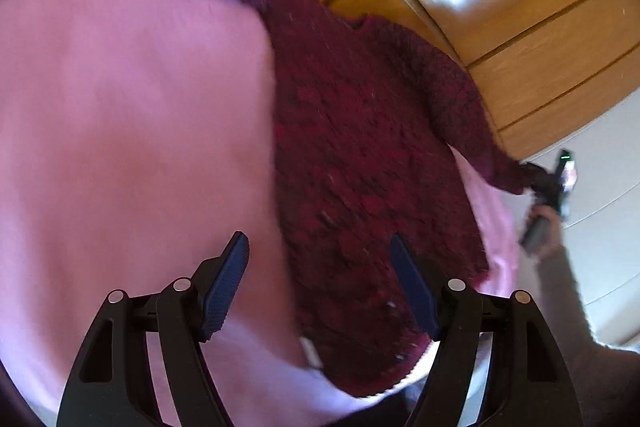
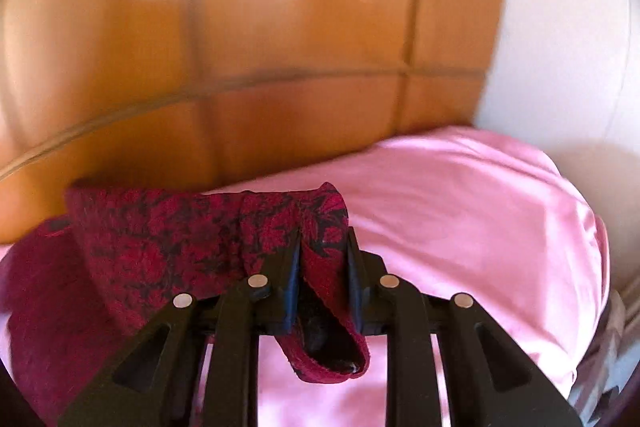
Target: Fold small clothes
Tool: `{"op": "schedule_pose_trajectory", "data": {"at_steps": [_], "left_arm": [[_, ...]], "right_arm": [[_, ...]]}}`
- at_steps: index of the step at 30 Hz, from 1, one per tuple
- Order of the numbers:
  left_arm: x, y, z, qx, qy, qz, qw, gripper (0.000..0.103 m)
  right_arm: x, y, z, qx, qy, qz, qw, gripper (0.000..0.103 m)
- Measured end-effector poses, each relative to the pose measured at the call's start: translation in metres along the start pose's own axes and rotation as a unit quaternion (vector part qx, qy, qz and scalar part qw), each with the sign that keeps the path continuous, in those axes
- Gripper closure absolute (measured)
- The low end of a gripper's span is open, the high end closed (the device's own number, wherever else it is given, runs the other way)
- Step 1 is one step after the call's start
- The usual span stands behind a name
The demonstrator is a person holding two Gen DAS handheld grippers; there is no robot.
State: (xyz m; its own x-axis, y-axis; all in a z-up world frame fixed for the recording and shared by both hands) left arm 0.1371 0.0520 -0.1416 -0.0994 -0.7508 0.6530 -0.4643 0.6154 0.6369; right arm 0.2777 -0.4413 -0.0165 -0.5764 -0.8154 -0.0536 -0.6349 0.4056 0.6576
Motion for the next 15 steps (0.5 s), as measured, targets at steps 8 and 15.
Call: {"op": "schedule_pose_trajectory", "data": {"at_steps": [8,15], "left_arm": [[0.009,-0.014,0.0,-0.013,0.023,0.034,0.9991,0.04],[0.001,-0.018,0.0,-0.02,0.037,0.032,0.9986,0.076]], "right_arm": [[0.013,0.008,0.039,-0.048,-0.04,-0.078,0.995,0.043],[-0.034,0.066,0.146,-0.17,0.028,-0.248,0.953,0.044]]}}
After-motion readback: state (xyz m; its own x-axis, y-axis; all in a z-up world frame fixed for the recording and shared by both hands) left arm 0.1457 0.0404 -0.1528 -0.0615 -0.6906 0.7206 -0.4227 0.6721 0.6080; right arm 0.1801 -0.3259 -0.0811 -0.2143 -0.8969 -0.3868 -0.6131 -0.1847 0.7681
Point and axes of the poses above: each gripper's, at about its wrist camera, not at the fingertips, and y roughly against the way its jaws point, x to its right, z to its underside, the point moved 5 cm from there along -y, roughly the way its jaws point, and after that the axes turned 3 degrees about -y, right-handed, at the moved point
